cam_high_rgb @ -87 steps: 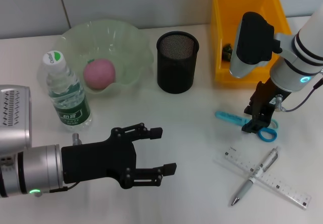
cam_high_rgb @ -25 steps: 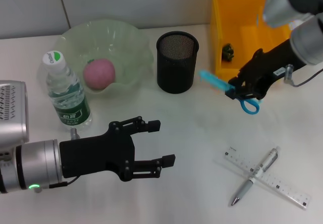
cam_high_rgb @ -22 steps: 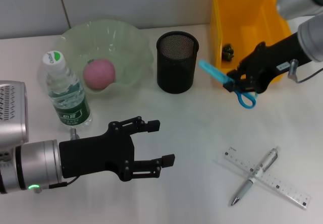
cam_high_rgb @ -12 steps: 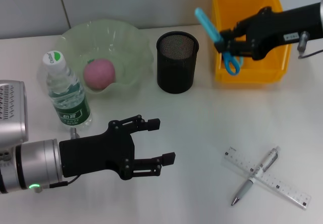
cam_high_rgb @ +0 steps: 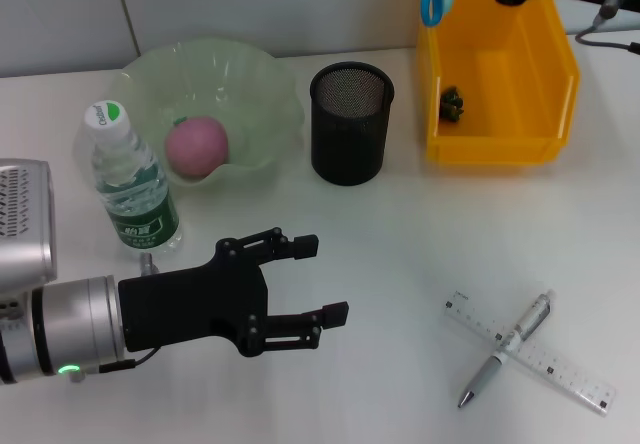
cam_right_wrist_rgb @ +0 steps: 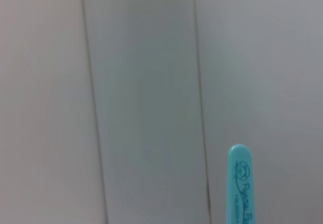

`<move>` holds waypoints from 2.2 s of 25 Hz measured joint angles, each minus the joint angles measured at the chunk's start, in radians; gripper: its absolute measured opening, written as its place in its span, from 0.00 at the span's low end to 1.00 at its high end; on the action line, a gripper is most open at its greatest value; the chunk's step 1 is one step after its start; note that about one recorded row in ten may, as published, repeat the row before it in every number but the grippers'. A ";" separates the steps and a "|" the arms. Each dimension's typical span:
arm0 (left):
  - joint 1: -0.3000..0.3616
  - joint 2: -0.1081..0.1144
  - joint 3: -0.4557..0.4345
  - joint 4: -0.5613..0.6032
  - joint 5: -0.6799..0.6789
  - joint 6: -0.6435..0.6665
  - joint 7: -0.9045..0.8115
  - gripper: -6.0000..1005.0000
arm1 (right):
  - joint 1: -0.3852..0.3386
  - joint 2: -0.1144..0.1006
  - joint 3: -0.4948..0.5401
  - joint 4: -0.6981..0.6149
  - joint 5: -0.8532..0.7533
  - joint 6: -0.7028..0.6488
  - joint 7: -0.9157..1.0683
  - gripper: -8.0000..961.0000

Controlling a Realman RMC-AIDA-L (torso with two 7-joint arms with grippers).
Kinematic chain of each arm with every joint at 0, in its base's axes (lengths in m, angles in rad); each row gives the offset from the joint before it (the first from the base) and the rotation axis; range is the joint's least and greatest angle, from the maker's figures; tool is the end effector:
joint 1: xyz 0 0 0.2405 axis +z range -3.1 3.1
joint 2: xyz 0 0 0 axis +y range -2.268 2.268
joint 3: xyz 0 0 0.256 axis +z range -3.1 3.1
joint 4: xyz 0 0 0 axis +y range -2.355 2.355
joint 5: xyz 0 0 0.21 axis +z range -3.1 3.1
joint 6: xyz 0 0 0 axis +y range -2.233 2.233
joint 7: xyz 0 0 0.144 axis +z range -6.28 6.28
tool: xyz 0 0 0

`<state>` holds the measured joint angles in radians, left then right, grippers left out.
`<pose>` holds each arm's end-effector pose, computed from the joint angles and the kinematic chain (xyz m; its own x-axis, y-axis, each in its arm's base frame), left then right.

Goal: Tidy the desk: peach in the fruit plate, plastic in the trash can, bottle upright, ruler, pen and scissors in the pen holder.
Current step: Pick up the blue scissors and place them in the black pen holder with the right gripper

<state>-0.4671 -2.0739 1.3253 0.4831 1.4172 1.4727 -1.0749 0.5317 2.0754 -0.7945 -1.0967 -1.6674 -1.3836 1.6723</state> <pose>-0.2319 0.2897 -0.0678 0.7845 0.1844 0.5921 0.2540 -0.9665 -0.0356 0.1777 0.3883 0.0960 0.7198 -0.0876 -0.6886 -0.4610 -0.8020 -0.3799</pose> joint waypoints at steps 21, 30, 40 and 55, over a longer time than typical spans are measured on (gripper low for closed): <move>0.009 0.002 0.000 0.000 -0.023 -0.019 0.005 0.85 | -0.022 0.006 -0.109 -0.061 -0.064 0.323 -0.652 0.24; 0.021 0.002 0.000 0.000 -0.037 -0.034 0.027 0.85 | -0.060 0.009 -0.285 -0.087 -0.035 0.509 -1.099 0.24; 0.029 0.005 0.000 0.000 -0.040 -0.047 0.060 0.85 | -0.172 0.014 -0.504 -0.047 0.457 0.651 -2.055 0.24; 0.049 -0.003 0.006 -0.003 -0.054 -0.082 0.122 0.85 | -0.159 0.009 -0.558 0.147 0.593 0.654 -2.875 0.24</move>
<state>-0.4183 -2.0768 1.3310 0.4805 1.3627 1.3907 -0.9532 0.3723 2.0849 -1.3520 -0.9497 -1.0745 -0.7297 -1.2032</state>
